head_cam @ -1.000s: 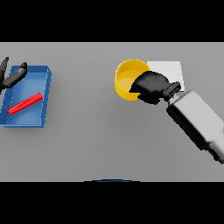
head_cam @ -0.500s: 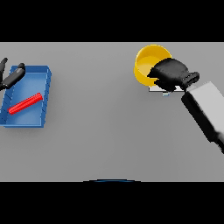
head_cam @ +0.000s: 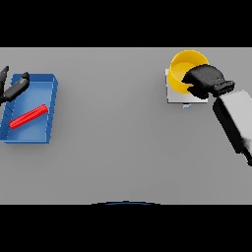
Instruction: Pick up the red beaker and tilt it to pour out 1 green nut into yellow bowl. Pick up the yellow bowl and place it on the metallic measuring scale.
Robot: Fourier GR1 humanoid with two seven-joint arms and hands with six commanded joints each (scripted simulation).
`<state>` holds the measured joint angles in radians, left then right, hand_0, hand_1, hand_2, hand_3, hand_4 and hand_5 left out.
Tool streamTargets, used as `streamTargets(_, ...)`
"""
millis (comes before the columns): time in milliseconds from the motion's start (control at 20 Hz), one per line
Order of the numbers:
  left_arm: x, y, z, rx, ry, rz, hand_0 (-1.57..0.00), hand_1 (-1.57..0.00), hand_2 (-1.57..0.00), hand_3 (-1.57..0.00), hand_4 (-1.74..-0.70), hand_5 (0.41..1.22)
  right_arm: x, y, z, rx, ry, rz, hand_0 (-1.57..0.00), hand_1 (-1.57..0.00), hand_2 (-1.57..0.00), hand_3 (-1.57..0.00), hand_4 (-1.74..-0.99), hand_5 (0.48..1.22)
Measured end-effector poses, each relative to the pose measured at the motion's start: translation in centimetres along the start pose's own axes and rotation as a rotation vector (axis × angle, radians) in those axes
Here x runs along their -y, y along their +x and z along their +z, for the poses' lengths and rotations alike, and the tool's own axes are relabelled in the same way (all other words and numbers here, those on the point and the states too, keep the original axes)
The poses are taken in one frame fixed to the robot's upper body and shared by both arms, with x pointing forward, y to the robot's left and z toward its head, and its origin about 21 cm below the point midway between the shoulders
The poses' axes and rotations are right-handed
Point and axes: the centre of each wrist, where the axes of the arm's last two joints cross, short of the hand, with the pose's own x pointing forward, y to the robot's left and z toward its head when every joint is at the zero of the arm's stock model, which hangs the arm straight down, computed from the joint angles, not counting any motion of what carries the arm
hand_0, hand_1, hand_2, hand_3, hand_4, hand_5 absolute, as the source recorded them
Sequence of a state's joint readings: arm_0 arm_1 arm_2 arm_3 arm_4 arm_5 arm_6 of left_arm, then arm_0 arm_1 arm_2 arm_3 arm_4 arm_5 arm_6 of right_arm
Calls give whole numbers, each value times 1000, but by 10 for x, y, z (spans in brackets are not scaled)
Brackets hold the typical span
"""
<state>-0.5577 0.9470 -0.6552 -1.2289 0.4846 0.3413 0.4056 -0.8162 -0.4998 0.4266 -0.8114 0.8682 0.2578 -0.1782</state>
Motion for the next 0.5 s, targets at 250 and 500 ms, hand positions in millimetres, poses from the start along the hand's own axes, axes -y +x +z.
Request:
streamTargets(250, -1, -2, 0, -17, 5, -4, 1, 1, 1, 1, -729, 714, -9, -6, -8, -10, 28, -66, -1548, -1571, -1393, -1407, -1741, 1221)
streamTargets(500, 1, -4, 1, -15, -2, 3, 1, 1, 1, 1, -727, 715, -14, -9, -11, -24, 59, -101, -1397, -1571, -1385, -1363, -1741, 1221)
